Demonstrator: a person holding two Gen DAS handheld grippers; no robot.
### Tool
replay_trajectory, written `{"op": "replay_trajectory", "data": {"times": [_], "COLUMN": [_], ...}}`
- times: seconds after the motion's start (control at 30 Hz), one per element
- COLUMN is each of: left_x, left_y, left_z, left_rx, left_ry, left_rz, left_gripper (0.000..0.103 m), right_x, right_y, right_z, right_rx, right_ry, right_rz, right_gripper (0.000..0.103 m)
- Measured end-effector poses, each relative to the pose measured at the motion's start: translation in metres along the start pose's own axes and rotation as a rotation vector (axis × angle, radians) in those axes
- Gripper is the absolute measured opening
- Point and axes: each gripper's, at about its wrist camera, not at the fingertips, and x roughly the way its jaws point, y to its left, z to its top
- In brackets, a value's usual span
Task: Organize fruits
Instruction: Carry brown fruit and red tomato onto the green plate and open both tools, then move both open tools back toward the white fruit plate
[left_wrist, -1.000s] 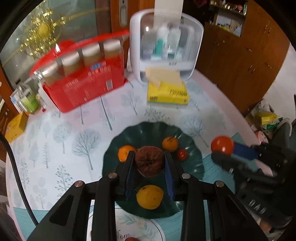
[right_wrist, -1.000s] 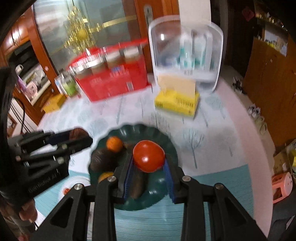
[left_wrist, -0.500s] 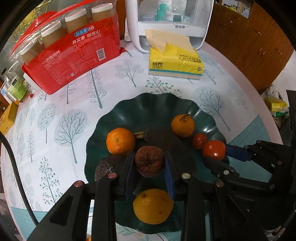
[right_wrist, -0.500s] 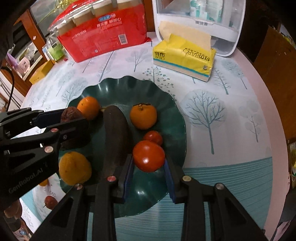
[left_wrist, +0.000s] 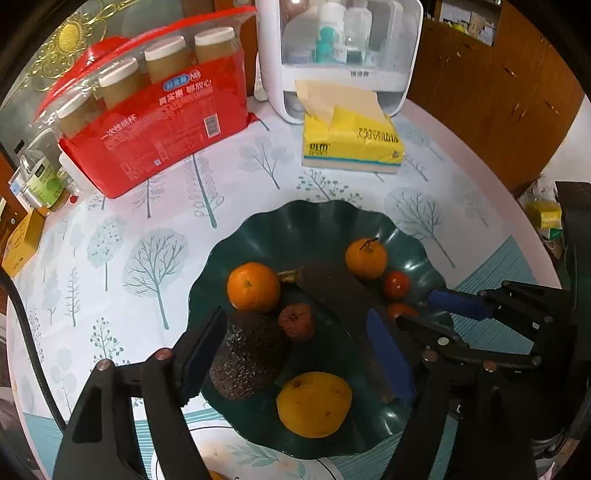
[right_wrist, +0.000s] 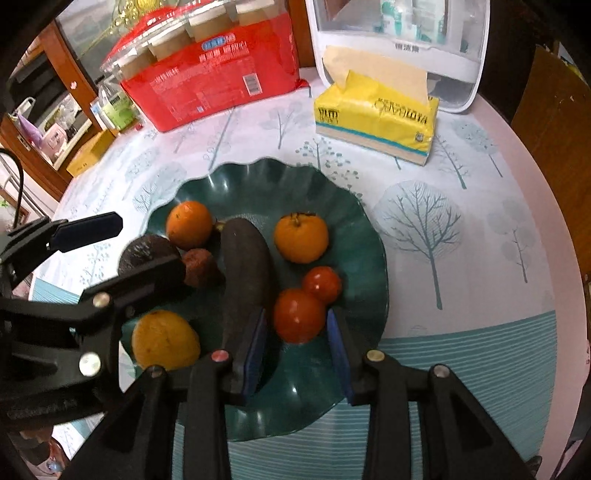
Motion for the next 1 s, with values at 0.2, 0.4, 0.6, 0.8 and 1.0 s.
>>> {"op": "replay_trajectory", "data": {"times": [0.2, 0.4, 0.6, 0.8, 1.0], "left_x": [-0.014, -0.028, -0.043, -0.059, -0.079], "left_y": [0.004, 0.006, 0.007, 0.008, 0.010], "left_z": [-0.001, -0.005, -0.008, -0.014, -0.022], "left_rx": [-0.020, -0.028, -0.045, -0.055, -0.062], "left_ry": [-0.017, -0.034, -0.046, -0.054, -0.059], "left_rz": [0.001, 0.009, 0.008, 0.005, 0.006], "left_gripper": [0.080, 0.083, 0.085, 0.085, 0.085], "right_x": [-0.013, -0.023, -0.035, -0.050, -0.074], "right_y": [0.003, 0.005, 0.007, 0.011, 0.013], "right_z": [0.002, 0.000, -0.003, -0.009, -0.016], "right_rx": [0.002, 0.010, 0.014, 0.015, 0.029], "right_ry": [-0.041, -0.057, -0.075, -0.095, -0.129], "right_rz": [-0.006, 0.000, -0.003, -0.007, -0.006], "right_gripper": [0.048, 0.048, 0.048, 0.048, 0.048]}}
